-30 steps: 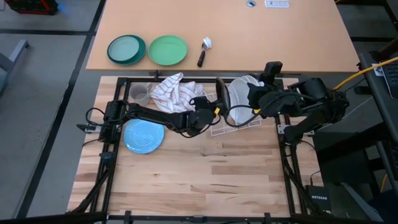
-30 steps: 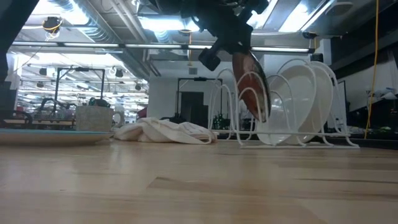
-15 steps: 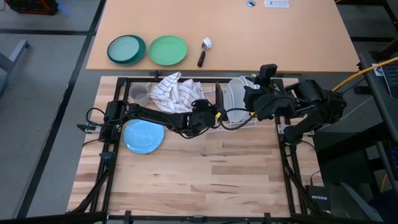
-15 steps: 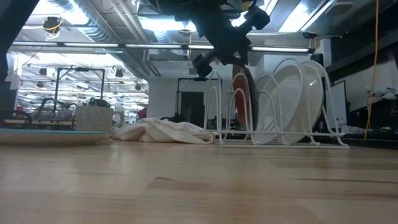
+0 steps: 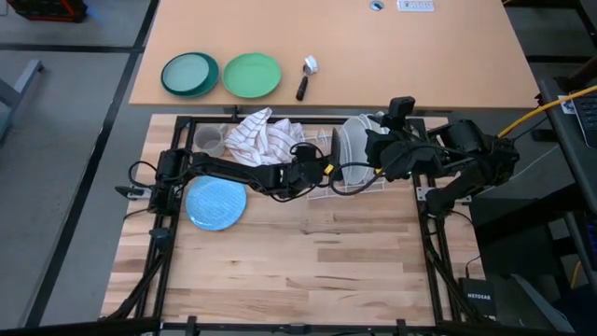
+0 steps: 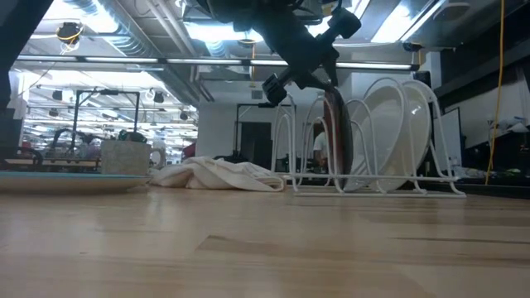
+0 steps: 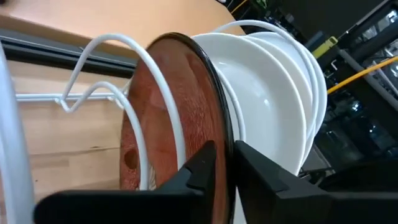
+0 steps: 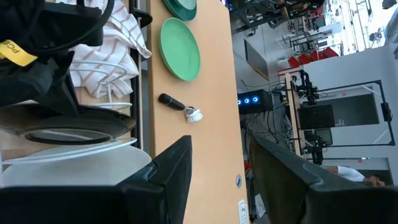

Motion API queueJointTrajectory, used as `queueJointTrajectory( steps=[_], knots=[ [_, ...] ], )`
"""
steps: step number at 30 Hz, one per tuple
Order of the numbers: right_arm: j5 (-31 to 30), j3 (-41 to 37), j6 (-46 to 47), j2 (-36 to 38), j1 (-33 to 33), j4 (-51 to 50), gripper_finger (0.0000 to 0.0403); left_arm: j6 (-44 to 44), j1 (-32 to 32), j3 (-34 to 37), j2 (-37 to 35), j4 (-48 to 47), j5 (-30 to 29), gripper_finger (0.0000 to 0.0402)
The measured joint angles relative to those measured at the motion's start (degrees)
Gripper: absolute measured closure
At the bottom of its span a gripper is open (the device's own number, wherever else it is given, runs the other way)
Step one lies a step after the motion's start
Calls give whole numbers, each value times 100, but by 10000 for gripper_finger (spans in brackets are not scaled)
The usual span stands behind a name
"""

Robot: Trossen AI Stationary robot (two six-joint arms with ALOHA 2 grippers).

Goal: Sort dishes
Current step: Put the brown plate into the white dish rack

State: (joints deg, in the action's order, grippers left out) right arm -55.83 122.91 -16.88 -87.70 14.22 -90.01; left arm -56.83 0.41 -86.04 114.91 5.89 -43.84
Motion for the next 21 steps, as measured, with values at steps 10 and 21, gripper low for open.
queueJointTrajectory(
  steps=[10, 21],
  knots=[
    [151, 0, 4, 2, 0, -1, 237, -18, 84, 0, -2, 266, 26, 296],
    [151, 0, 4, 2, 0, -1, 237, 386, 116, 0, -47, 606, 40, 293]
  ],
)
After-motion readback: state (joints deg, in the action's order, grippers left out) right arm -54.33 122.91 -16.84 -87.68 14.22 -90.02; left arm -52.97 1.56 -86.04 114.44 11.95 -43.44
